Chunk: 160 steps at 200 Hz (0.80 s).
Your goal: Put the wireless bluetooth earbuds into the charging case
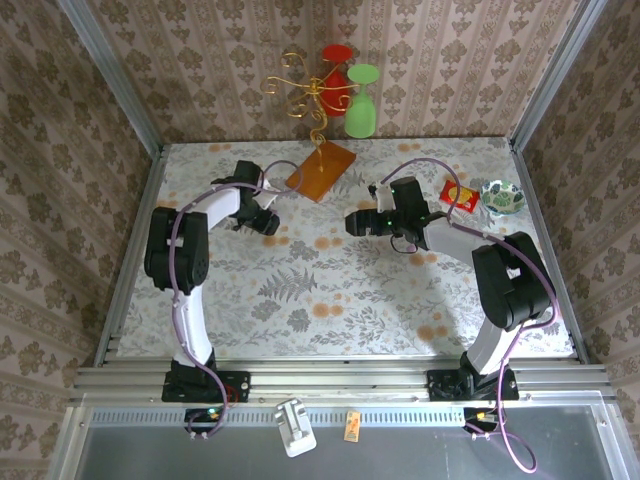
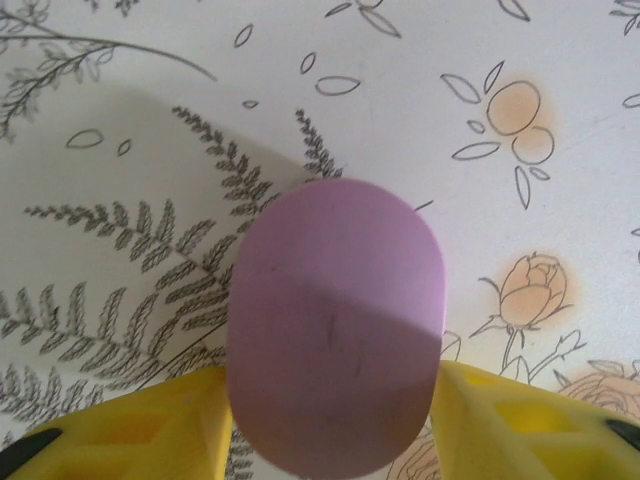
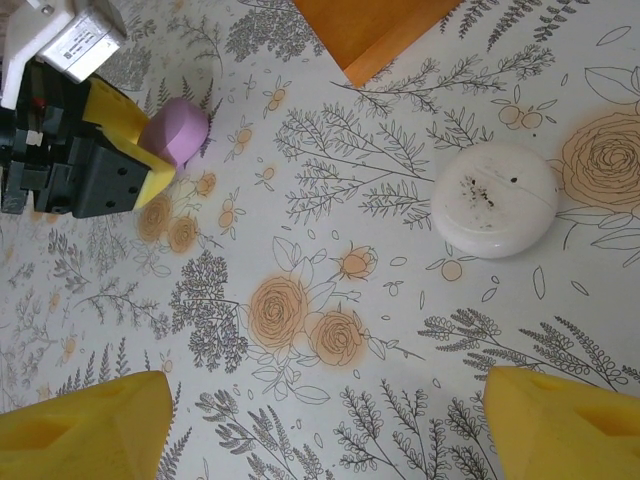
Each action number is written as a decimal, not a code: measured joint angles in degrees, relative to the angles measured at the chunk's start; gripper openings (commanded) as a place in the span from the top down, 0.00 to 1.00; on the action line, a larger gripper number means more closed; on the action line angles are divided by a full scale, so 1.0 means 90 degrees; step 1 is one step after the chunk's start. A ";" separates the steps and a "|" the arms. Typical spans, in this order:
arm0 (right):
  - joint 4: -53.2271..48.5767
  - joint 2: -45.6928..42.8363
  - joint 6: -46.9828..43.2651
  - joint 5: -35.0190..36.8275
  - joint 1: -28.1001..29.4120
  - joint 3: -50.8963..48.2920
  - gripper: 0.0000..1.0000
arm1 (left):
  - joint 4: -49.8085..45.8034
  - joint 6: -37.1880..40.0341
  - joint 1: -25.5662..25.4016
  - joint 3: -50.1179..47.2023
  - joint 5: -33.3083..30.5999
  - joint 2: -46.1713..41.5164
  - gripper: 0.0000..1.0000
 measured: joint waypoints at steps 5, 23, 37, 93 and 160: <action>0.0000 0.0000 0.0000 -0.0010 0.0000 0.0000 0.17 | 0.0007 0.0005 -0.0019 0.0015 0.0012 0.0024 0.52; 0.0000 0.0000 0.0000 -0.0027 0.0002 0.0000 0.17 | 0.0002 0.0046 -0.0029 0.0041 0.0034 0.0075 0.63; 0.0000 0.0000 0.0000 -0.0046 0.0000 0.0000 0.17 | 0.0007 0.0100 -0.0029 0.0080 0.0051 0.0083 0.74; 0.0007 -0.0357 0.0304 -0.0306 0.0000 -0.0163 0.19 | 0.0408 0.0362 -0.0029 -0.0578 0.0359 -0.0379 0.78; 0.0304 -0.0719 0.1875 -0.1651 0.0002 -0.0180 0.21 | 0.1486 0.1559 -0.0556 -0.2081 0.2650 -0.2676 0.77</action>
